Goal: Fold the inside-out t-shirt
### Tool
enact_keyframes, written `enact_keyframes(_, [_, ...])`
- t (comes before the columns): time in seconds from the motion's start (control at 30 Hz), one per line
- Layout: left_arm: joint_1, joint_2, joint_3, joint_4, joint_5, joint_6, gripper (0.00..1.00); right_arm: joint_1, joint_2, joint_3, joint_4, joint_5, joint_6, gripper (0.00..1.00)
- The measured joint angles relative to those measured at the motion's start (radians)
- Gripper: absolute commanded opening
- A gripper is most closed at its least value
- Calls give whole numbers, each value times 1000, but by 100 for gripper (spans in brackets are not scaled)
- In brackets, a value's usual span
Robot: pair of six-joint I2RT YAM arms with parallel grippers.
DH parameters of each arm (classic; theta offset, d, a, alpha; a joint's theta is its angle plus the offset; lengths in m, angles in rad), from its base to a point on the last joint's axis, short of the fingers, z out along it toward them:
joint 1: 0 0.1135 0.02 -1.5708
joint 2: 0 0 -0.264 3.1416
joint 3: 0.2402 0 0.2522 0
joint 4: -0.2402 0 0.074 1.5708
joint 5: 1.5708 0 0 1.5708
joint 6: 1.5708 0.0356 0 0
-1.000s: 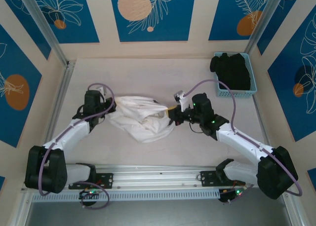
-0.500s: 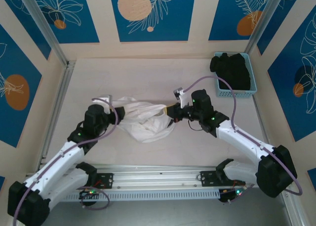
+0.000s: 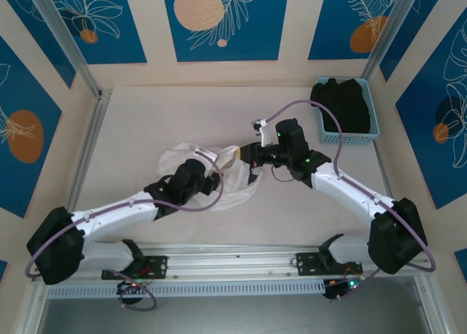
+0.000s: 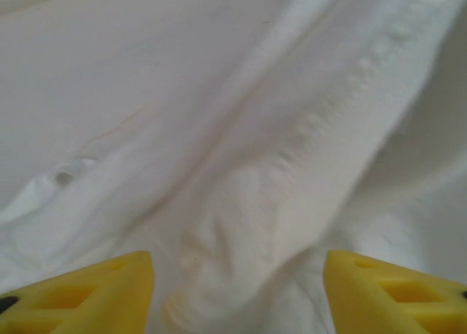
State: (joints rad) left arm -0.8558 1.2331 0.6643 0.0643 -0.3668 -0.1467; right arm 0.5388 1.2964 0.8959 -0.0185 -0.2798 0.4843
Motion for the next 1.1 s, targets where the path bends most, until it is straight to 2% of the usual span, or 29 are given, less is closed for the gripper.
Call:
enact_keyframes(0.1, [1,32,4,25,-28,21,8,-12,0,0,-2,-2,6,0])
enact_keyframes(0.13, [4,40,5,31,-27,25,0,-17,0,0,-3,-2,6,0])
enact_keyframes(0.23, [21,44,5,35,-11,35,0,-32,2,2,-11,0,5,0])
enact_keyframes(0.3, [44,34,6,33,23,34,0,-37,12,24,-43,23,-6,6])
enact_keyframes(0.4, [90,-24,13,18,116,14,0,-36,78,123,-129,112,-55,17])
enact_keyframes(0.57, [167,-141,76,15,286,-108,0,-35,269,364,-272,287,-152,31])
enact_keyframes(0.67, [204,-167,119,14,353,-190,0,-26,305,414,-333,378,-211,39])
enact_keyframes(0.77, [241,-171,139,5,399,-261,0,8,242,361,-355,415,-270,46])
enact_keyframes(0.9, [272,-171,147,-21,444,-325,0,110,64,190,-332,386,-295,54])
enact_keyframes(0.97, [278,-171,157,-31,460,-345,0,164,3,109,-293,358,-280,65])
enact_keyframes(1.1, [283,-170,193,-49,490,-369,0,246,2,-15,-194,352,-240,68])
